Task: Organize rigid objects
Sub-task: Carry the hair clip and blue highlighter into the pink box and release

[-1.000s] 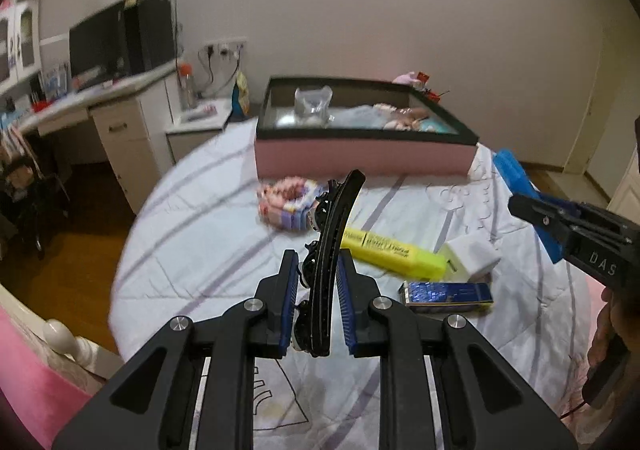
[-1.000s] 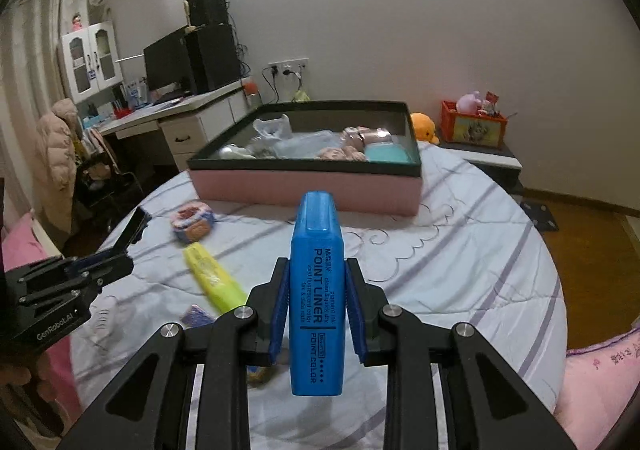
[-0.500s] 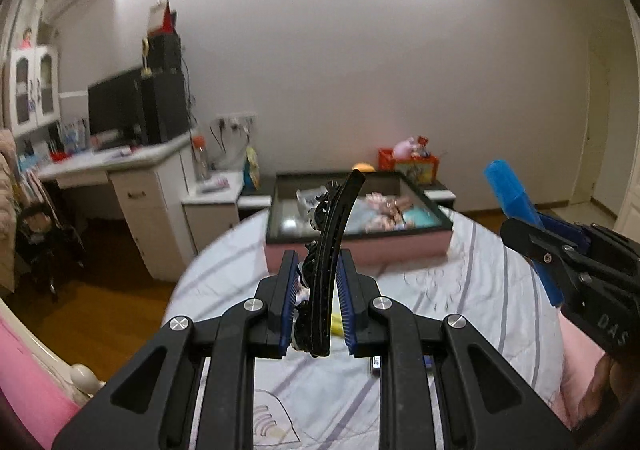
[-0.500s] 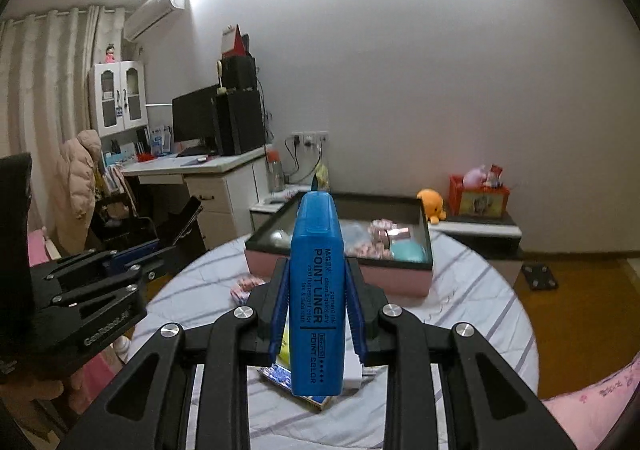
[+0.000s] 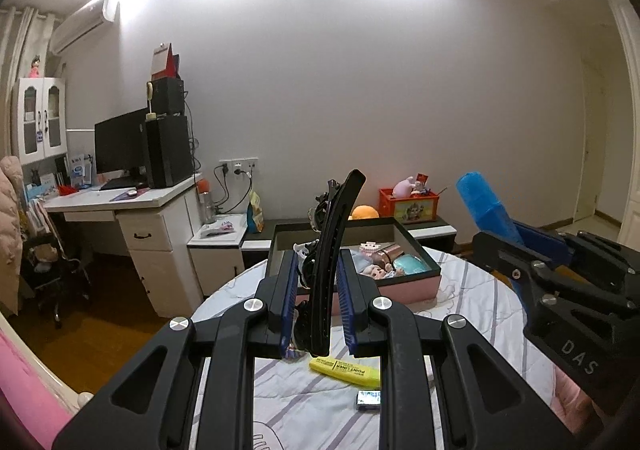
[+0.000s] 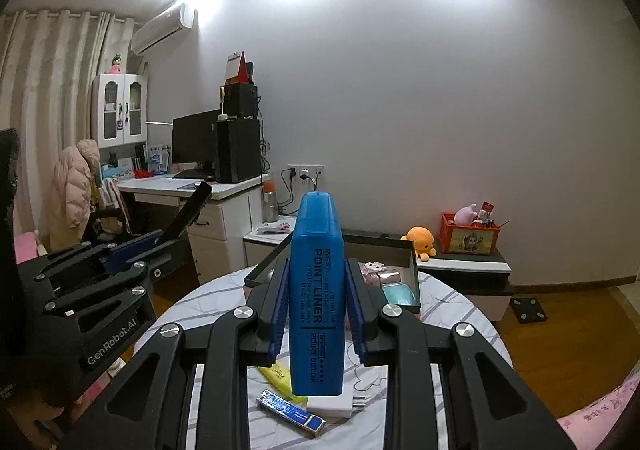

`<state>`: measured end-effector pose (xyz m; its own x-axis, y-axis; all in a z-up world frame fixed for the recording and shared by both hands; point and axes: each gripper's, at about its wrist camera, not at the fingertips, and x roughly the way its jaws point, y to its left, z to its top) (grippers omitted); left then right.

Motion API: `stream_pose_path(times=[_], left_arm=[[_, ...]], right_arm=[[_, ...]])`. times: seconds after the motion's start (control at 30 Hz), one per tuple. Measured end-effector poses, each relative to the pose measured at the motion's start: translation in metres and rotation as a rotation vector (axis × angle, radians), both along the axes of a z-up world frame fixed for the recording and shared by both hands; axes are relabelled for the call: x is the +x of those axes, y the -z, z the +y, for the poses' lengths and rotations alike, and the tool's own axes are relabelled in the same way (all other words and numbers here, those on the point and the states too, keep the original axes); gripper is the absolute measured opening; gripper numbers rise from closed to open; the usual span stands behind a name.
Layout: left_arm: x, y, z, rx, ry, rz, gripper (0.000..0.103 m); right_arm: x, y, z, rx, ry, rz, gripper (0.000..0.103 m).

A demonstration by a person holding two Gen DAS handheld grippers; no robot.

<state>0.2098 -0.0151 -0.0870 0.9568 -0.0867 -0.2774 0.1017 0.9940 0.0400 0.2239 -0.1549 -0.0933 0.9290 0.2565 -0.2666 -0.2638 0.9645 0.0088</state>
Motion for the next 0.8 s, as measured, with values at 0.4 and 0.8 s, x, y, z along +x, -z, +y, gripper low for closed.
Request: stream_pose_path(times=[0.4,0.8], left_arm=[[0.038,-0.008,-0.009,0.031,0.003,-0.003,0.019],[0.149,-0.012,-0.028,0.044,0.050,0.046,0.019]], right_arm=[[0.027,0.000,0.001,-0.018,0.002,0.005,0.027],[0.113,-0.008,-0.008,-0.045,0.017,0.026,0.027]])
